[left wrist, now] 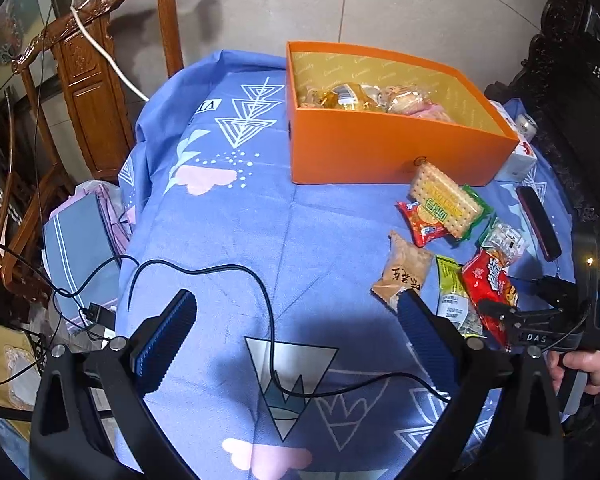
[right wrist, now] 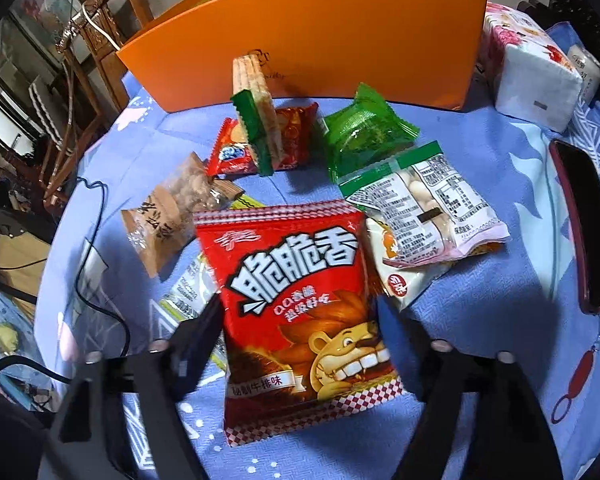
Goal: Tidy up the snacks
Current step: 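Grasp the red chip bag with the right gripper while the left gripper grasps a brown paper snack bag, then carry both bags over the orange box and open both grippers to drop them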
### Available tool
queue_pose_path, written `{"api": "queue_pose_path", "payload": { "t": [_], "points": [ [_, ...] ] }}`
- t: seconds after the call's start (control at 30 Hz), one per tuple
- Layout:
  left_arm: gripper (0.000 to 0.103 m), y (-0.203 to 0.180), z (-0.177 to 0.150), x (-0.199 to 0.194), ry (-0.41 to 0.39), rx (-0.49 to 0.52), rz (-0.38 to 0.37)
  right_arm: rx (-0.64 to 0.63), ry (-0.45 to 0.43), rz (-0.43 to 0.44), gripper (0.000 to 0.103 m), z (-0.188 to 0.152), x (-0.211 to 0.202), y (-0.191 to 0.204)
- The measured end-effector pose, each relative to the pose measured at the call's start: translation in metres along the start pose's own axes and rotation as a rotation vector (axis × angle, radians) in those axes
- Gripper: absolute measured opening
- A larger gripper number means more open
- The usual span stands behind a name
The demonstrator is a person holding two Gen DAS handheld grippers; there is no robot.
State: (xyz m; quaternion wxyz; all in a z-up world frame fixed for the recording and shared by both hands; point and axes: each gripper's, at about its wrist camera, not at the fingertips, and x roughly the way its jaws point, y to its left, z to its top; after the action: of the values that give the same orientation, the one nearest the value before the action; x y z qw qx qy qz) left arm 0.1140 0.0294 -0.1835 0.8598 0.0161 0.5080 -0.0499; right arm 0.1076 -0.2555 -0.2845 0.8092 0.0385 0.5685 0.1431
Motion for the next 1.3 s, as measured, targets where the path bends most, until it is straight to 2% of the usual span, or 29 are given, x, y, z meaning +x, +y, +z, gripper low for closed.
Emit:
{"api": "queue_pose_path", "payload": {
  "t": [0.17,0.37,0.53,0.77,0.87,1.0,1.03,1.17,1.3],
  "points": [
    [0.099,-0.022,0.000,0.013,0.010,0.079,-0.012,-0.002,-0.026,-0.010,0.062,-0.006,-0.017,-0.003],
    [0.099,-0.061,0.003,0.046,0.005,0.238,-0.010,0.158,-0.110,0.045,0.062,-0.018,-0.059,-0.016],
    [0.099,-0.091,0.006,0.087,0.050,0.309,-0.030,0.202,-0.156,0.032,0.062,-0.029,-0.083,-0.014],
    [0.099,-0.109,0.003,0.124,0.102,0.349,-0.063,0.216,-0.157,0.006,0.063,-0.032,-0.083,-0.004],
    [0.089,-0.112,0.002,0.133,0.114,0.361,-0.074,0.222,-0.149,-0.003,0.063,-0.031,-0.081,-0.002],
    [0.067,-0.114,-0.003,0.146,0.157,0.372,-0.101,0.225,-0.147,-0.009,0.063,-0.030,-0.080,-0.003],
    [0.060,-0.112,-0.004,0.144,0.145,0.363,-0.117,0.226,-0.147,-0.009,0.063,-0.030,-0.080,-0.003],
    [0.053,-0.114,-0.007,0.139,0.130,0.367,-0.140,0.230,-0.150,-0.013,0.063,-0.028,-0.080,-0.004],
    [0.051,-0.101,-0.003,0.128,0.126,0.294,-0.172,0.235,-0.162,-0.009,0.063,-0.027,-0.083,-0.006]
  ]
}}
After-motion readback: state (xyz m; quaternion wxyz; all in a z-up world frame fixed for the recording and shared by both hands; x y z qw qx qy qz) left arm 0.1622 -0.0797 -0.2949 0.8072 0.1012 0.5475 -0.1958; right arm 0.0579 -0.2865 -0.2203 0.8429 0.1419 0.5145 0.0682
